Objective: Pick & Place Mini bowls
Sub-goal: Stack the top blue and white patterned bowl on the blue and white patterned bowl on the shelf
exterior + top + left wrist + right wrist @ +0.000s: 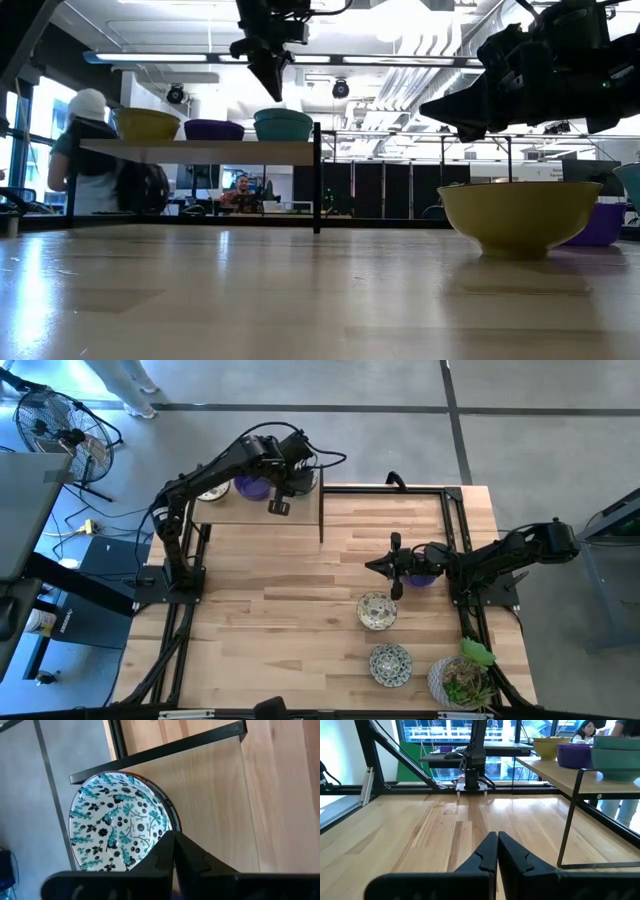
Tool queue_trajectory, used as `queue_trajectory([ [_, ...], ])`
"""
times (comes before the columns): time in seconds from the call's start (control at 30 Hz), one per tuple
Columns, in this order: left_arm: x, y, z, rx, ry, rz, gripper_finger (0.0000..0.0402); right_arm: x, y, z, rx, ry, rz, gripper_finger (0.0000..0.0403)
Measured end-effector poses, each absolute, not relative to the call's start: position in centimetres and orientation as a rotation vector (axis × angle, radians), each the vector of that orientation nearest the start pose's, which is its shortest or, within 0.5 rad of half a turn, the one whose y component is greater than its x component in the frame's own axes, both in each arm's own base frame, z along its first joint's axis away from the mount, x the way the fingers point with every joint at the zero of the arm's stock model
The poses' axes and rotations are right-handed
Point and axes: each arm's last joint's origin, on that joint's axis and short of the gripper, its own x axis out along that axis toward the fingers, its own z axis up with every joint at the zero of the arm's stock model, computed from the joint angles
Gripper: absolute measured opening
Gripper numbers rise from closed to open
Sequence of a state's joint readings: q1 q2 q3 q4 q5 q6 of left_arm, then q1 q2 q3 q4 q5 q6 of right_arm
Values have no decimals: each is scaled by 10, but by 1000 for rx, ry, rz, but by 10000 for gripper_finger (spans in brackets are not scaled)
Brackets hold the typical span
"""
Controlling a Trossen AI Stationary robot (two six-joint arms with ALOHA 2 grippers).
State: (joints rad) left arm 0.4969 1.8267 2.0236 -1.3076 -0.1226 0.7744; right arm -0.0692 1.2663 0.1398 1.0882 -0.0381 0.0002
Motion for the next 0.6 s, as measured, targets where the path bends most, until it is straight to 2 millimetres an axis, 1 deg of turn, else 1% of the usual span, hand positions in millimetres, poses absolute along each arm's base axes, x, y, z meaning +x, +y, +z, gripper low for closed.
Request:
queue_trajectory([
  [0.07,315,175,374,461,1249,93,1,197,-13,156,2,38,-31,2],
  [0.17,317,176,358,444,1286,93,1,197,-12,156,2,38,-28,1],
  [0.23,318,178,352,447,1301,110,1,197,-12,156,2,38,-26,1],
  [0.5,316,176,352,462,1287,117,1,197,-12,156,2,38,-27,1],
  [0.6,312,175,362,482,1250,143,1,197,-12,156,2,38,-27,2],
])
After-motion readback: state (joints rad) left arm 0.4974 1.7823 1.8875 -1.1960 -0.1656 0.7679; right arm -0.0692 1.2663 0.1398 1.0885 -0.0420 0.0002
